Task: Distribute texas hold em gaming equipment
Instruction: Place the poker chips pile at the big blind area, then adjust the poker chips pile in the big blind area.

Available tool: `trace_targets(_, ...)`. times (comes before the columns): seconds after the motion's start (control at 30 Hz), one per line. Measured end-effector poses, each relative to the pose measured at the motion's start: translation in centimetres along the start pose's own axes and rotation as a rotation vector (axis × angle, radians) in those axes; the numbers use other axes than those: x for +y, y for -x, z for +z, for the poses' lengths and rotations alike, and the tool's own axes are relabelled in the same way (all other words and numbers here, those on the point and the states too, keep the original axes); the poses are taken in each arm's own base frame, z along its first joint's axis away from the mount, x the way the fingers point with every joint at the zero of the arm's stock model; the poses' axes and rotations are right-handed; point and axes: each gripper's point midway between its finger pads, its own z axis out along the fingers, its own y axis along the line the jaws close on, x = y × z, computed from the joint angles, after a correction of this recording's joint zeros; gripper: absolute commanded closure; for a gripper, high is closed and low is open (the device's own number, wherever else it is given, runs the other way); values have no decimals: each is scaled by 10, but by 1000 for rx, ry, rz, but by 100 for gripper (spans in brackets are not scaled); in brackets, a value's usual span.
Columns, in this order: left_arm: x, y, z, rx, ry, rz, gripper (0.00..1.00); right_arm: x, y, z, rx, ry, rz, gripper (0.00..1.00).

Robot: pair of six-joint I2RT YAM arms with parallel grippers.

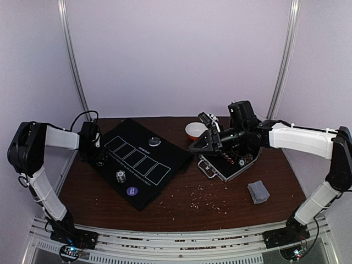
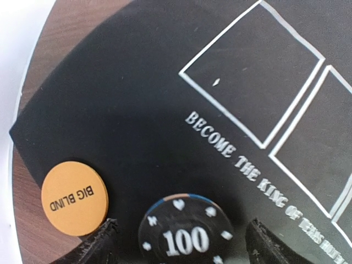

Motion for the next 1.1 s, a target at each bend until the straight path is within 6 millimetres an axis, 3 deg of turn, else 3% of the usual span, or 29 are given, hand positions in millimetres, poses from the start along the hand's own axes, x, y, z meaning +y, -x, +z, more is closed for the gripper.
trace_targets(0.27, -1, 11, -23, -49, -26, -1, 17, 1, 1, 0, -1, 1, -3, 32)
trace_targets(0.57, -2, -28, -15, 27, -12, -20, 31, 1, 1, -2, -4, 0, -3, 32)
trace_targets(0.87, 2, -23, -13, 5, 17, -42, 39, 2, 2, -2, -6, -1, -5, 32)
trace_targets(1.1, 3, -23, -9, 0, 24, -47, 53, 2, 2, -2, -6, -3, -4, 33)
